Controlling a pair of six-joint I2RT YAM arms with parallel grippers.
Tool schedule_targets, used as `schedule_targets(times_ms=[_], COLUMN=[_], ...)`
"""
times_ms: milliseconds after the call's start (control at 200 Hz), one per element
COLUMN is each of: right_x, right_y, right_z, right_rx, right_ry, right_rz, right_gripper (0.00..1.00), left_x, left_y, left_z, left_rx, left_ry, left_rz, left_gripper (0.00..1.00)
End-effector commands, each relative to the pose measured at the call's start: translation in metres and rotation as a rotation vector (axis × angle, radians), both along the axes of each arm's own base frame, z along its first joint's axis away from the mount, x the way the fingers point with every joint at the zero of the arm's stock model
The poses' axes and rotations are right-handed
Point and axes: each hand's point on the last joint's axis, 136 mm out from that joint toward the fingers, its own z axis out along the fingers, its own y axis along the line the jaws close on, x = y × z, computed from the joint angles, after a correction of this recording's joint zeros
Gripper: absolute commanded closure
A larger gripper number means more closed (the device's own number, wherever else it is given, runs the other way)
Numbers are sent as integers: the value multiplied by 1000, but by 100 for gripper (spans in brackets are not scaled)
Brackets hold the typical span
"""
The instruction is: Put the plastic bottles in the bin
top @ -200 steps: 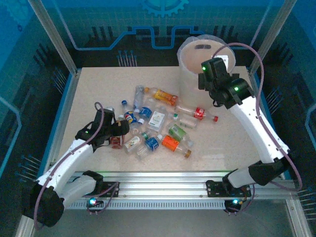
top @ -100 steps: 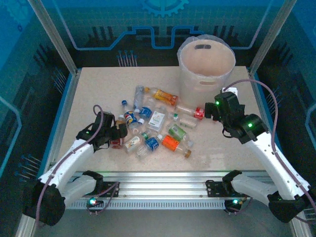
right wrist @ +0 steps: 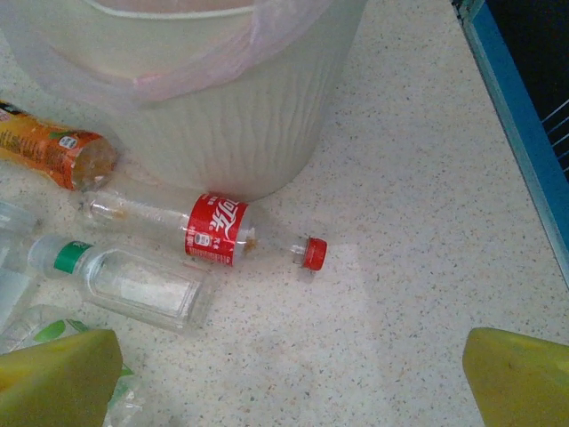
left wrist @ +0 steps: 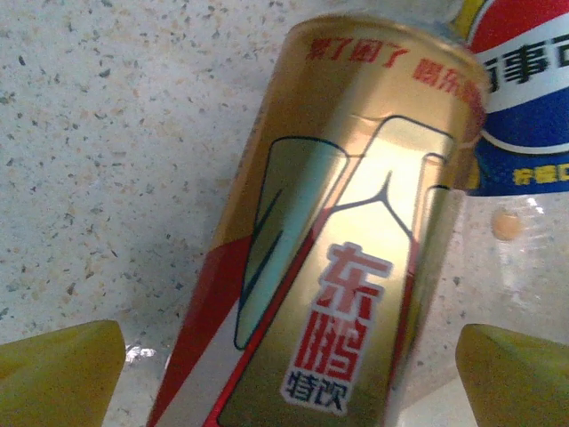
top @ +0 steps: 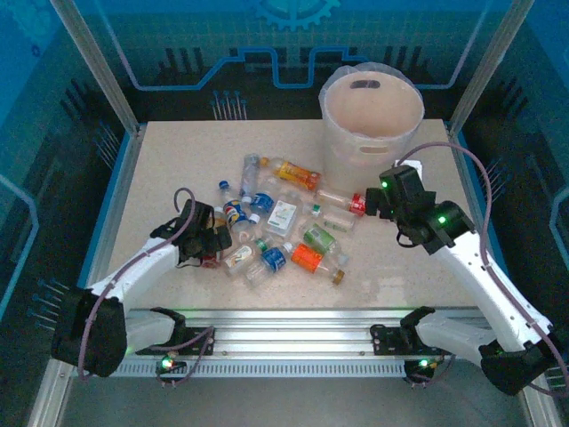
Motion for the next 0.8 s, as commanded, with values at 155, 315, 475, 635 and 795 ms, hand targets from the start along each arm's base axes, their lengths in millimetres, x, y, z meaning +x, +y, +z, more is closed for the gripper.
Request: schedule_targets(times_ms=[155, 315, 475, 635, 795], right_x=[7, 14, 20, 24, 26], right_y=[10, 28, 43, 67, 100], right_z=[-7, -15, -18, -16, -1], right_rx=[14, 60, 100, 159, 225], right_ry=[67, 94, 118, 122, 91], right_rz=[13, 68, 106, 184, 306], right_gripper=[0, 0, 0, 0, 0], left_x=[-1, -1, 2, 7, 11], left_y=[9, 13, 17, 23, 19], left_z=[-19, -21, -11, 13, 54], left_rx=[-17, -22, -16, -11, -48], left_ry=[12, -7, -65, -173, -327], left_rz=[88, 112, 128, 148, 114], left_gripper=[14, 29, 42, 53, 58])
